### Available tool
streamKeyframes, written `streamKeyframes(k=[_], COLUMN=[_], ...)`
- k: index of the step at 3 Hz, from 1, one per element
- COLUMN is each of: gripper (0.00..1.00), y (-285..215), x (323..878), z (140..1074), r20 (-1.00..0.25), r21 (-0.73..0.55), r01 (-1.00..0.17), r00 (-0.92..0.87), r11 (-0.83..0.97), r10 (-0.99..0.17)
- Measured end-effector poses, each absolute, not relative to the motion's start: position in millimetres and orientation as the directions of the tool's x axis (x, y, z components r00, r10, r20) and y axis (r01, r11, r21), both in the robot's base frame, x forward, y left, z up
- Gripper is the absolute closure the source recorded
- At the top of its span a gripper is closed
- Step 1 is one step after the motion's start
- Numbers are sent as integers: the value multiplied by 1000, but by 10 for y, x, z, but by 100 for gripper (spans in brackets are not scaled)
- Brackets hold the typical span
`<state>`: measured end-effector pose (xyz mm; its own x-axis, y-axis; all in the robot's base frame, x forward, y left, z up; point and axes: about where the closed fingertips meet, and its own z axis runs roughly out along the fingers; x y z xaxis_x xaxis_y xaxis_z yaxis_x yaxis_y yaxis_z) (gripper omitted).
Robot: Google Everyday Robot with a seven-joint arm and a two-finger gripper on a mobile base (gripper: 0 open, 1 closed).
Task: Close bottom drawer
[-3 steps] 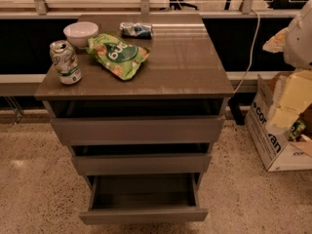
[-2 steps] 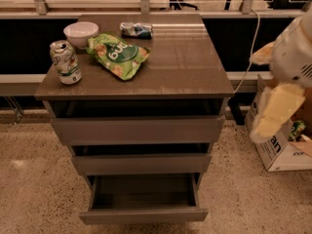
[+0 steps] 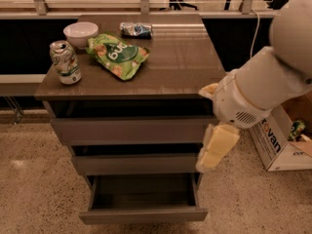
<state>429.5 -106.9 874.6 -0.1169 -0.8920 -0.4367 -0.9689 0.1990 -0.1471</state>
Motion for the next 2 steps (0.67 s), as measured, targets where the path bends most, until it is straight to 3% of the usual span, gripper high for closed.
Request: streamKeyframes(k=[1,2], gripper=[0,0], y=[-1057,-714], x=[4280,4293], z=[8764,8249], r20=[-443,-510], r21=[-139,-30], r01=[-973,-991], r00=[-107,-94], r11=[186,127], r10=[-890,-855])
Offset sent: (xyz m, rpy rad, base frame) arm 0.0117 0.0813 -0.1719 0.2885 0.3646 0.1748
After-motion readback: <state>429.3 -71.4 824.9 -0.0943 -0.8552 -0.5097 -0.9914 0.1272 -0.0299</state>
